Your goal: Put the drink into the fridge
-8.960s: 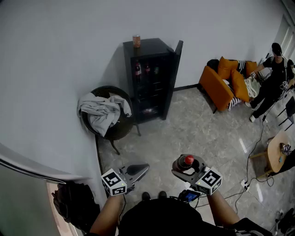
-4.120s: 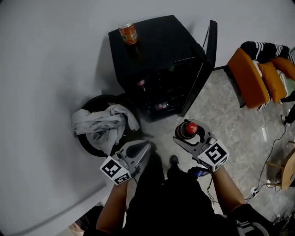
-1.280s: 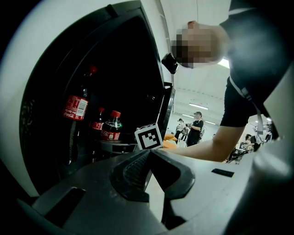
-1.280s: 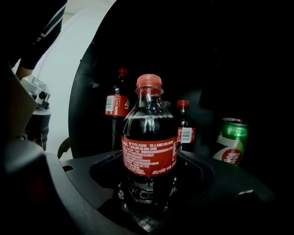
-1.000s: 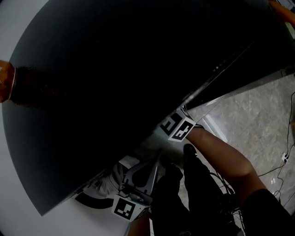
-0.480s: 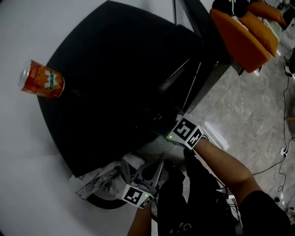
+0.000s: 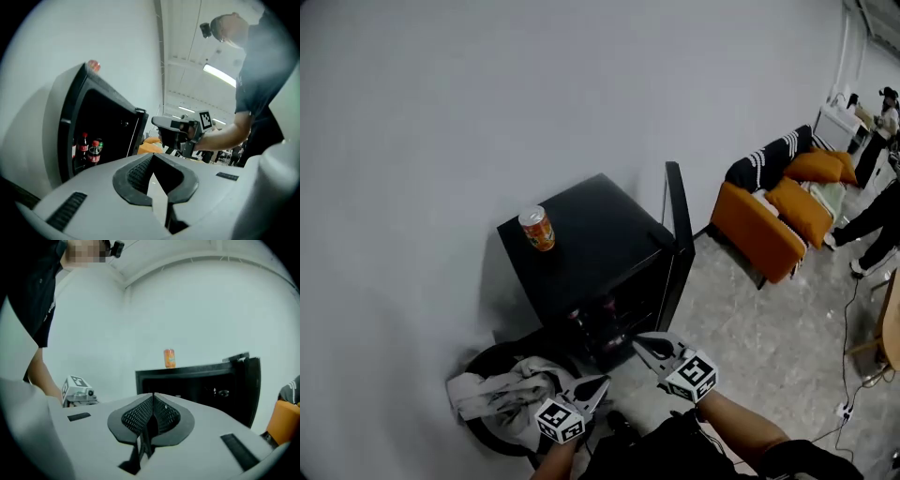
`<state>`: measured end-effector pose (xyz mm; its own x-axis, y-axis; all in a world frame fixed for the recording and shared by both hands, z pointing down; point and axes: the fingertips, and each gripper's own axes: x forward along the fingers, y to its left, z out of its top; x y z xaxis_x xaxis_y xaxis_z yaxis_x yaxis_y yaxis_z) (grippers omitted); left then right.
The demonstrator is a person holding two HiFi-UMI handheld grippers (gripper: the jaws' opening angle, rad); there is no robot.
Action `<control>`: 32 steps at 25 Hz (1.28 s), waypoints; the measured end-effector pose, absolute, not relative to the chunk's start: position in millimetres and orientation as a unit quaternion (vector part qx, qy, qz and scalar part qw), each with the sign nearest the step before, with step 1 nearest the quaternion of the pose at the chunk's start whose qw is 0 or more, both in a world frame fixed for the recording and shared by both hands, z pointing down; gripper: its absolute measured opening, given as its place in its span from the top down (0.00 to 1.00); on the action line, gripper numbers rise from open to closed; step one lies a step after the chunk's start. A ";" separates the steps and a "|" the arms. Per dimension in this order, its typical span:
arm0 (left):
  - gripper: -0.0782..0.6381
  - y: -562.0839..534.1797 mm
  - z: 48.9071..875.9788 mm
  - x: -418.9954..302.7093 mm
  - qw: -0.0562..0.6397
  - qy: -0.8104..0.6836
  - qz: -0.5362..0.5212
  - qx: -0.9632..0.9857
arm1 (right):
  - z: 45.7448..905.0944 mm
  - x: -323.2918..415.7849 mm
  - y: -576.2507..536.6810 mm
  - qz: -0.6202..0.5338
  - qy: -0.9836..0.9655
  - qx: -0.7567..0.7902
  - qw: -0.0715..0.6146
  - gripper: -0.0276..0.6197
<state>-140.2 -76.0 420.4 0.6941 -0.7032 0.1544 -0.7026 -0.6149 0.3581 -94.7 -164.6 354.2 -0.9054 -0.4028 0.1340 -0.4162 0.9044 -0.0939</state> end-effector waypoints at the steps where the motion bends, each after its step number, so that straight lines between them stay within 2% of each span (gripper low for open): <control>1: 0.88 -66.2 404.6 -139.4 0.191 -0.386 -0.010 0.902 | 345.3 -87.9 -151.1 0.067 -0.975 0.205 0.050 0.91; 6: 0.88 -12.9 361.6 -109.8 0.143 -0.378 -0.029 0.914 | 330.3 -67.8 -79.5 0.131 -0.984 0.101 0.072 0.92; 10: 0.88 31.4 357.9 -63.5 0.134 -0.409 -0.065 0.900 | 315.0 -31.3 -24.7 0.112 -0.989 0.083 0.056 0.92; 13: 0.88 63.2 360.2 -7.2 0.140 -0.417 -0.019 0.898 | 316.0 16.9 15.1 0.120 -0.989 0.080 0.038 0.92; 16: 0.88 102.9 361.3 32.9 0.153 -0.405 0.022 0.901 | 340.1 61.1 50.8 0.147 -0.984 0.084 0.053 0.92; 19: 0.88 130.8 351.7 38.3 0.156 -0.408 0.030 0.899 | 353.5 82.4 75.3 0.157 -0.981 0.084 0.072 0.92; 24: 0.88 156.3 362.3 31.7 0.154 -0.426 0.035 0.891 | 334.8 97.2 110.6 0.108 -0.986 0.095 0.084 0.92; 32: 0.88 226.2 315.2 26.5 0.126 -0.416 -0.040 0.900 | 325.3 86.9 183.7 0.100 -0.983 0.129 0.083 0.92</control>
<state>26.5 226.2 315.2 0.6499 -0.7593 0.0326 -0.7391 -0.6215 0.2596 86.9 183.7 325.3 -0.9531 -0.2371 0.1882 -0.2702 0.9466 -0.1756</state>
